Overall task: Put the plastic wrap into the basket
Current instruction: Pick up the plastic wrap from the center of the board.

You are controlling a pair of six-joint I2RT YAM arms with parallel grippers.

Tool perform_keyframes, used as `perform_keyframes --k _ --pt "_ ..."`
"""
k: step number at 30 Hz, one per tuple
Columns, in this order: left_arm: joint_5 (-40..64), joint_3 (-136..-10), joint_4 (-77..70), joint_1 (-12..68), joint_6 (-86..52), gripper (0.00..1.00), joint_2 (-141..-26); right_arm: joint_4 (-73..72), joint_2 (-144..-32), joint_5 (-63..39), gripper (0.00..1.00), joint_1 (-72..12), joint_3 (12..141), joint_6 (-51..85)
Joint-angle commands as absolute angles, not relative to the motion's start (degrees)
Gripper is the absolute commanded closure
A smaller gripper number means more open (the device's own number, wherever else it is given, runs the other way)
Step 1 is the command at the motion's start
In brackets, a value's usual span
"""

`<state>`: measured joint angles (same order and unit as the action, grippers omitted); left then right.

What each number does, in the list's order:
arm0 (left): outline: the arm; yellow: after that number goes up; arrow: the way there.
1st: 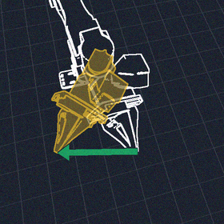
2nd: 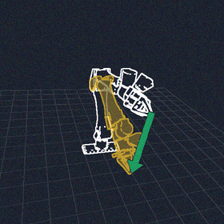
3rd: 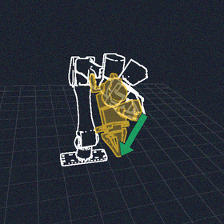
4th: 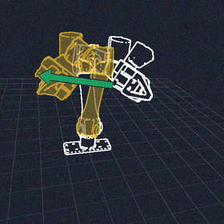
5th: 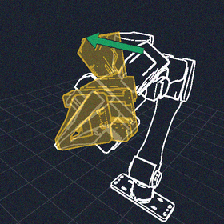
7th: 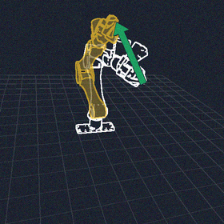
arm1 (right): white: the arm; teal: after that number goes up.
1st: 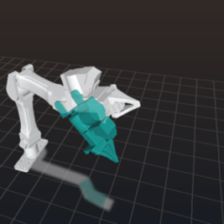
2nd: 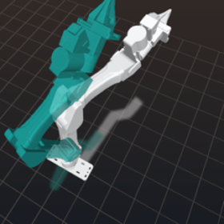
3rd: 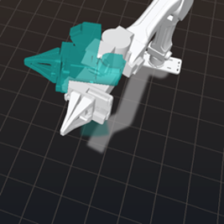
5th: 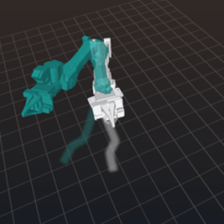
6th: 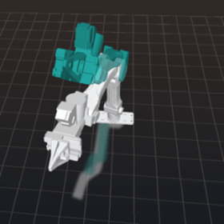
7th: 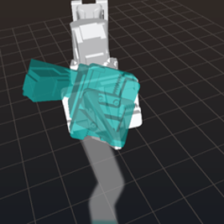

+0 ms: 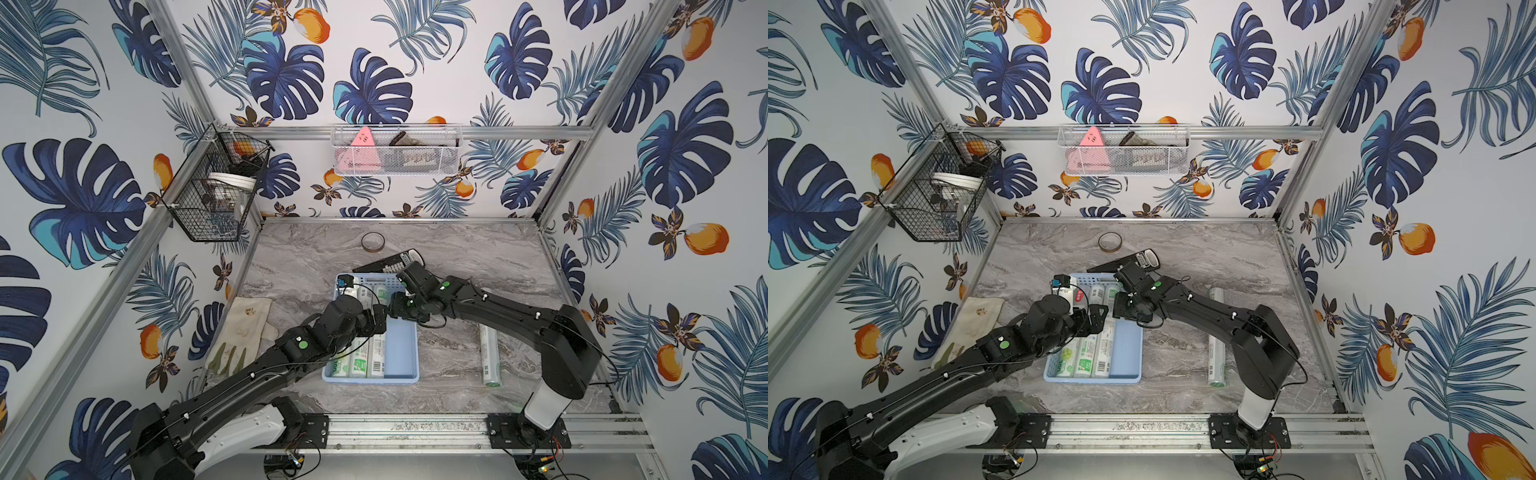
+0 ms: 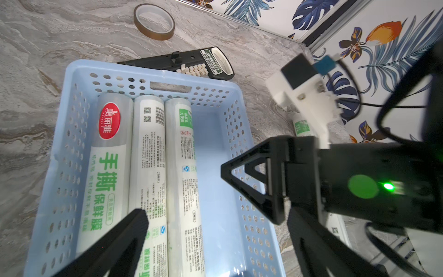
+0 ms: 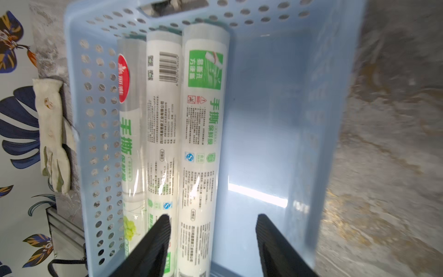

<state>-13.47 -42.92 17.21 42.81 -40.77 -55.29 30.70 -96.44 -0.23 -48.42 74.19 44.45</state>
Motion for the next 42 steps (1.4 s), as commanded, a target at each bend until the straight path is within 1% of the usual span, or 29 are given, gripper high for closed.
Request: perform_keyframes --k 1,4,7,9,12,17,21,28,33,42 --pt "-8.74 -42.29 11.31 42.78 -40.69 0.01 -55.40 33.90 -90.35 10.60 0.39 -48.43 72.16 43.05" --pt "-3.42 -41.70 5.66 43.23 -41.39 0.01 -57.48 37.15 -84.18 16.75 0.38 -47.78 70.27 41.70" --pt "-2.76 -43.47 3.32 45.97 -40.92 0.01 -61.27 40.98 -79.21 18.82 0.38 -44.70 68.44 41.10" --pt "-4.06 -46.00 3.25 49.36 -39.42 0.01 -64.60 42.49 -76.23 17.94 0.38 -41.30 66.38 40.36" --pt "-5.28 -50.85 3.70 53.71 -37.64 0.01 -71.00 43.58 -71.66 14.70 0.38 -33.89 61.53 39.09" --pt "-2.20 -57.56 1.50 58.15 -37.50 0.01 -82.71 46.49 -67.33 10.96 0.37 -23.43 56.52 35.77" --pt "-0.84 -63.07 1.47 61.21 -37.00 0.01 -90.10 48.30 -67.88 6.98 0.37 -17.67 54.55 33.69" --pt "0.54 -69.18 1.56 63.53 -37.53 0.01 -99.16 47.39 -71.13 2.38 0.37 -12.31 52.21 31.11" --pt "-1.32 -71.22 3.29 63.54 -37.80 0.01 -101.73 47.16 -75.79 0.89 0.37 -11.45 52.91 29.99" --pt "-3.94 -71.60 4.18 63.48 -38.10 0.01 -102.18 45.44 -83.76 0.50 0.36 -11.43 54.58 29.55"
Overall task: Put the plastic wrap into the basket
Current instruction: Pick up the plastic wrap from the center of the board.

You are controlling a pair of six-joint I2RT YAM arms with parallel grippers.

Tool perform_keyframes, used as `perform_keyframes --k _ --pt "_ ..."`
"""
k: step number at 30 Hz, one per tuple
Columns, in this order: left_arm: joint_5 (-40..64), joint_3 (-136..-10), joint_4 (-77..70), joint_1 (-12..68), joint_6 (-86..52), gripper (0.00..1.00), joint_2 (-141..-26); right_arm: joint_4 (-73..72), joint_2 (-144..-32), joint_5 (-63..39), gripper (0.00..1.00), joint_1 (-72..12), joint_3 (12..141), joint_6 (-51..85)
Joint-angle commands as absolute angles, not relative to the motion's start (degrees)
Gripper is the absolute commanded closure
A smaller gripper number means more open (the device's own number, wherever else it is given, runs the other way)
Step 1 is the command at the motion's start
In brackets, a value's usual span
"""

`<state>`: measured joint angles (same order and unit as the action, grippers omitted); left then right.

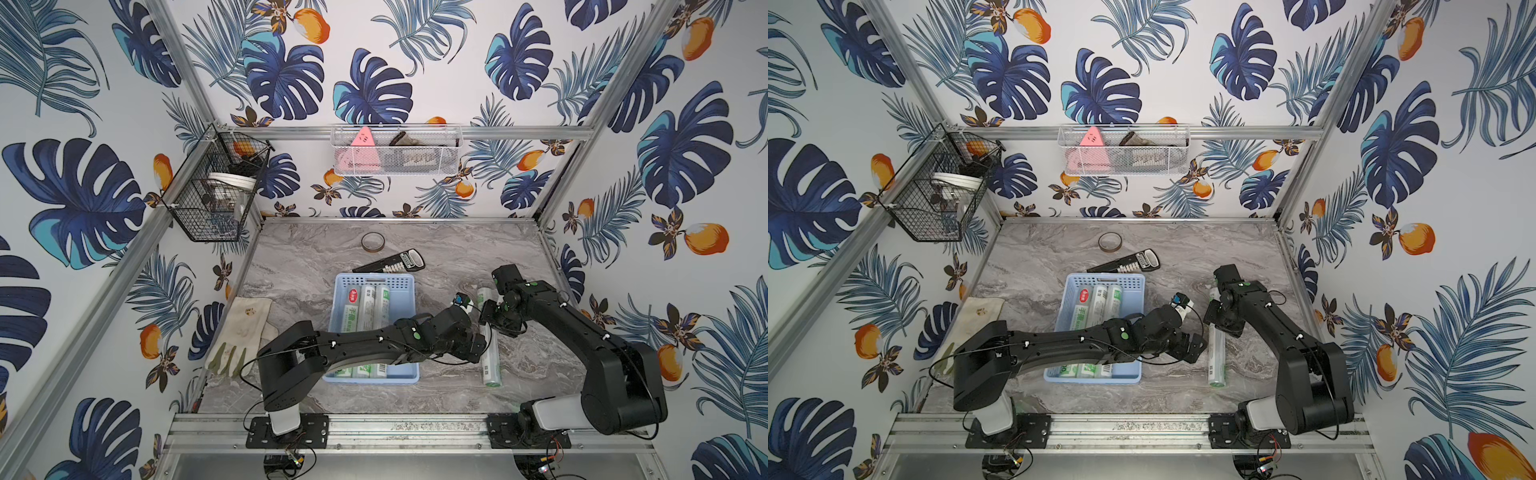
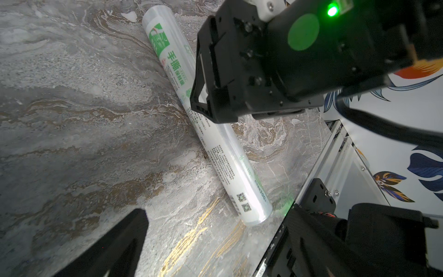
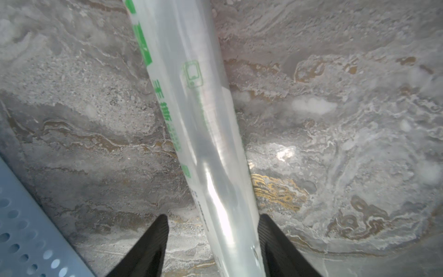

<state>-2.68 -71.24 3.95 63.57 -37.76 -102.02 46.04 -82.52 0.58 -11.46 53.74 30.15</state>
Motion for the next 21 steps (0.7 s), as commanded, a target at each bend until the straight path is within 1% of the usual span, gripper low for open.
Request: perform_keyframes --k 1,13,21 --pt "-4.11 -71.51 4.34 63.46 -38.06 0.01 -102.12 45.16 -84.25 0.53 0.36 -11.47 54.58 29.51" --pt "-4.57 -71.03 4.65 63.11 -37.99 0.01 -101.34 43.98 -90.20 2.18 0.34 -11.43 55.37 28.96" --pt "-4.92 -70.88 5.01 62.93 -37.88 0.01 -100.88 41.62 -92.60 -0.82 0.38 -11.44 54.99 28.57"
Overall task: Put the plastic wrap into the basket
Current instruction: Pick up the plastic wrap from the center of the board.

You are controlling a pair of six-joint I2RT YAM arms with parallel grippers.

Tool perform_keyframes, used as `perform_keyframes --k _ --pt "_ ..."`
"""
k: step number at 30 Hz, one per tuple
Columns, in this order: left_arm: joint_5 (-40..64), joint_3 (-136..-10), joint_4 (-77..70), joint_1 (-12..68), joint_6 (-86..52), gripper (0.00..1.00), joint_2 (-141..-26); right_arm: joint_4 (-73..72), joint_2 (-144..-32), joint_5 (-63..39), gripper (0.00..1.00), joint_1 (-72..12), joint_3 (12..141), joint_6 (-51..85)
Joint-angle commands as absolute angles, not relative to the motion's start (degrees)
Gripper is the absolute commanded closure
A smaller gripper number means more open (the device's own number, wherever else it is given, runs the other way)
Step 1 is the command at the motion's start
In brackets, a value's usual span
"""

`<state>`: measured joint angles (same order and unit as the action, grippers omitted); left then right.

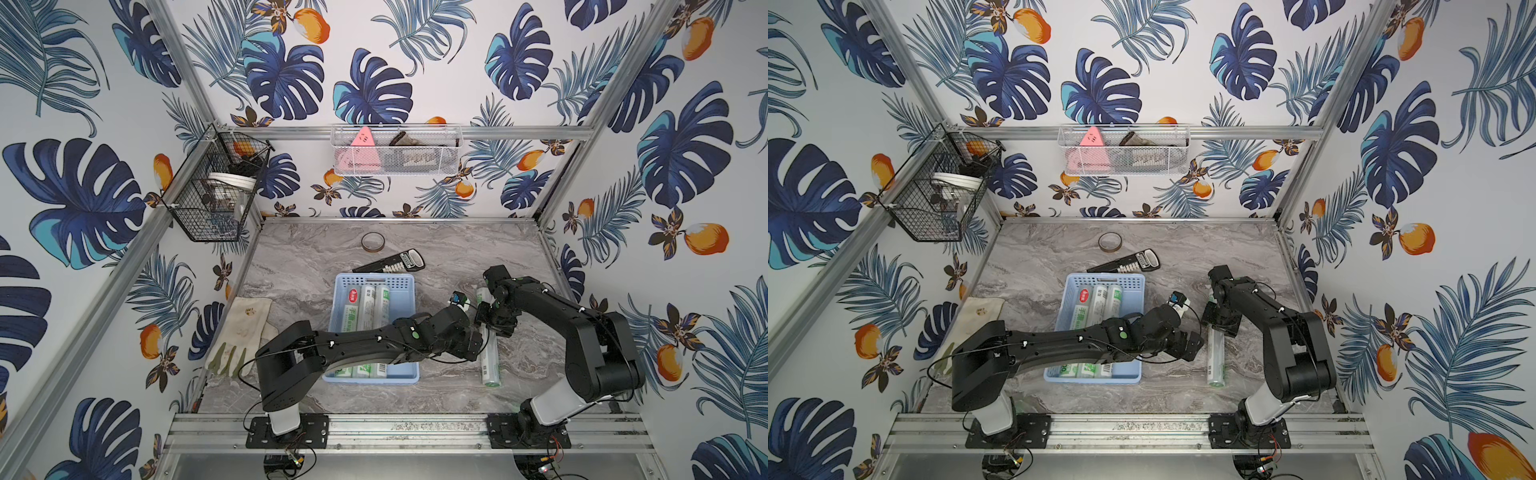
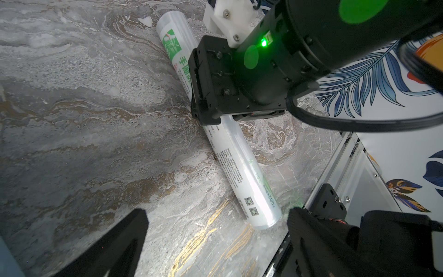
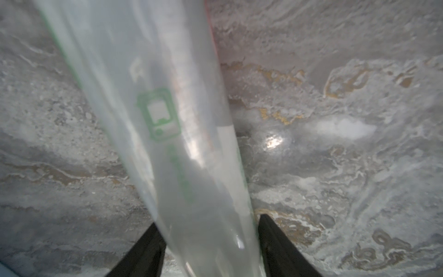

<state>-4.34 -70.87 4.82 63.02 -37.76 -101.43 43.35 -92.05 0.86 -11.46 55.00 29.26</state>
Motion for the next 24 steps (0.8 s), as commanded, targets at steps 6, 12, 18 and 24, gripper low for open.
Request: perform_keyframes --k 6,12,18,24 --pt "-5.19 -70.75 5.34 62.67 -37.71 0.01 -100.63 40.22 -94.10 -2.00 0.40 -11.51 54.58 28.52" --pt "-5.19 -70.44 5.36 62.49 -37.80 0.01 -100.33 40.17 -95.78 -2.25 0.41 -11.60 54.59 27.97" --pt "-5.36 -70.32 5.57 62.37 -37.77 0.01 -99.93 40.16 -96.50 -2.19 0.41 -11.77 54.67 27.77" --pt "-5.52 -70.25 5.78 62.23 -37.93 0.01 -99.45 40.33 -95.23 -2.44 0.48 -12.04 54.74 27.77"
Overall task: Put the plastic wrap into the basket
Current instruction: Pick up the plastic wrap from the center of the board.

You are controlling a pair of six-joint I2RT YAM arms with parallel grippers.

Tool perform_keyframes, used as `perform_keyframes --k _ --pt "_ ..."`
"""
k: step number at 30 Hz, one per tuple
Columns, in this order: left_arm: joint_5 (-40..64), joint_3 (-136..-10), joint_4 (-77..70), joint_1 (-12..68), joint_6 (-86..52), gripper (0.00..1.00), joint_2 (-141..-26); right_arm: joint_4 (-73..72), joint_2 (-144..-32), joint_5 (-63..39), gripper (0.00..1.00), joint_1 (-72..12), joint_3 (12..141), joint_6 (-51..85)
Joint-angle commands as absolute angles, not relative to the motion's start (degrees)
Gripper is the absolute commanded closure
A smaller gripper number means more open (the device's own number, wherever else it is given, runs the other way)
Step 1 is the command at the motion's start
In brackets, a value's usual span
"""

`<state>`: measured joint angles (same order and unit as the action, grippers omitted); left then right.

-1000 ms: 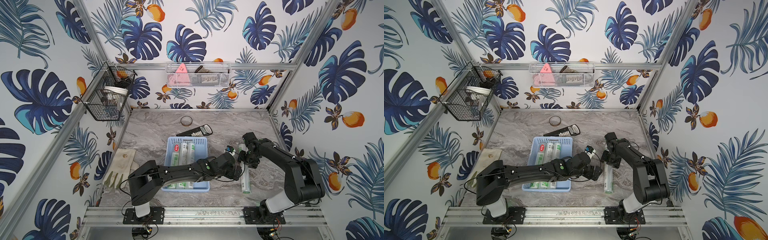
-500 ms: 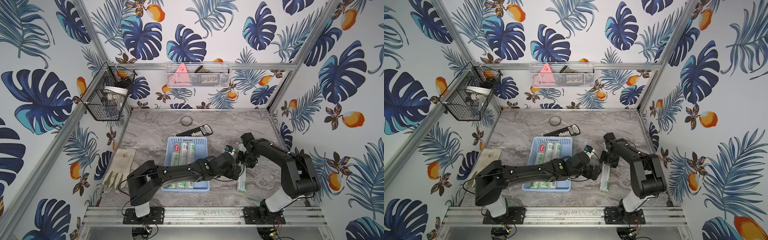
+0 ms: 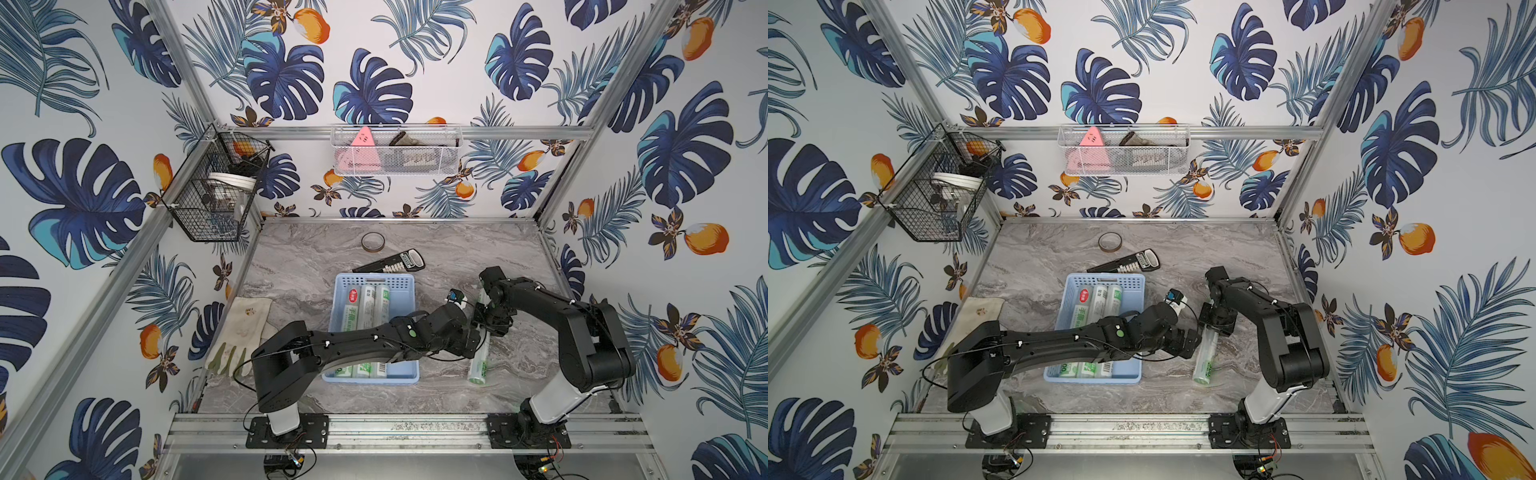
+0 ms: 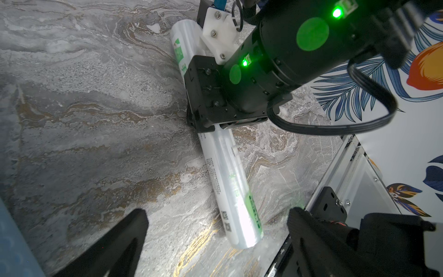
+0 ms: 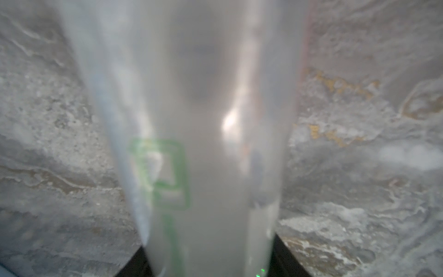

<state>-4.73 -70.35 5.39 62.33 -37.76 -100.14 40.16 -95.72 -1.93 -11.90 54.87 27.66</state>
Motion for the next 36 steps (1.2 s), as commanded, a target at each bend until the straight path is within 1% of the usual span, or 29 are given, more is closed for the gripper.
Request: perform_keyframes --k 1,7,13,21,28,36 --pt "-5.62 -70.14 5.73 62.23 -37.88 0.01 -99.34 40.56 -94.75 -2.29 0.50 -12.13 54.84 27.90" --pt "-7.66 -68.77 5.68 62.08 -38.14 0.01 -97.33 41.74 -90.67 -1.87 0.57 -12.56 55.11 28.51" --pt "-10.56 -66.53 5.54 61.71 -38.67 0.01 -93.99 43.18 -85.54 -3.99 0.59 -13.47 56.13 28.96" --pt "-13.80 -63.38 5.34 60.92 -38.85 0.01 -89.02 43.93 -80.55 -6.99 0.60 -16.82 58.51 30.52" --pt "-15.49 -61.36 5.89 60.12 -39.29 0.01 -86.28 44.03 -79.56 -7.58 0.61 -20.69 60.99 32.37" --pt "-17.42 -58.62 7.29 58.33 -39.06 0.01 -82.23 43.09 -81.50 -7.25 0.61 -26.41 64.65 34.53"
